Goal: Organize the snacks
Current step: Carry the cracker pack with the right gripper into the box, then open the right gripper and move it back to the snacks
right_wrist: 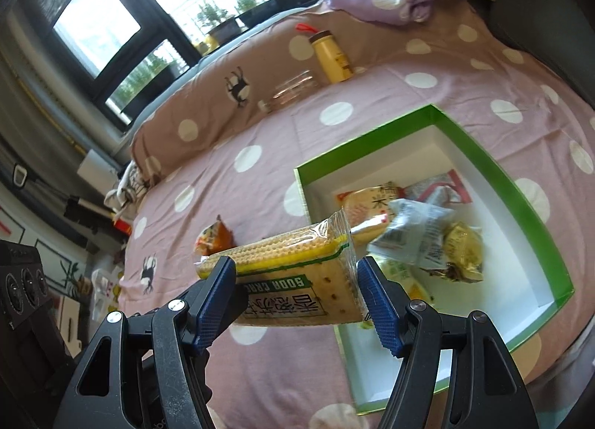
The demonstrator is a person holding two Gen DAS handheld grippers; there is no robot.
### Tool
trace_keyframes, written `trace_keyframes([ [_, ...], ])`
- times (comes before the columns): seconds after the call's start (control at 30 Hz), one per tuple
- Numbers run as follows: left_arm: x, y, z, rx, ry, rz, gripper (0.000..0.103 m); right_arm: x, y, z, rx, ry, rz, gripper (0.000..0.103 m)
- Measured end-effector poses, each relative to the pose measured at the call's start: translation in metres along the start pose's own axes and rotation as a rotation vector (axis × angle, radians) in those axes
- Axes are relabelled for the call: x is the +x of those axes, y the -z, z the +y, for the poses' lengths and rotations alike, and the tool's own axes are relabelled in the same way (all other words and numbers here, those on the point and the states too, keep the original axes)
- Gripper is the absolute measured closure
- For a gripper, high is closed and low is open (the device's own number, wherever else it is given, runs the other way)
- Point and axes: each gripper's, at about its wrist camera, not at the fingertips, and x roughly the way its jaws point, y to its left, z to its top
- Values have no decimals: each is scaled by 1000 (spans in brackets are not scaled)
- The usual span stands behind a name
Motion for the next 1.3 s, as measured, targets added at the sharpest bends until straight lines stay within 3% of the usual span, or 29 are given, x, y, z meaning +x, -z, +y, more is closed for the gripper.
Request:
trace_keyframes([
  [0.6, 57, 5, -58, 120, 70, 116, 74, 1, 1, -82, 176, 109, 14, 32],
  [1.3, 99, 19, -71, 119, 114, 238, 74, 14, 5, -114, 228, 209, 54, 32],
])
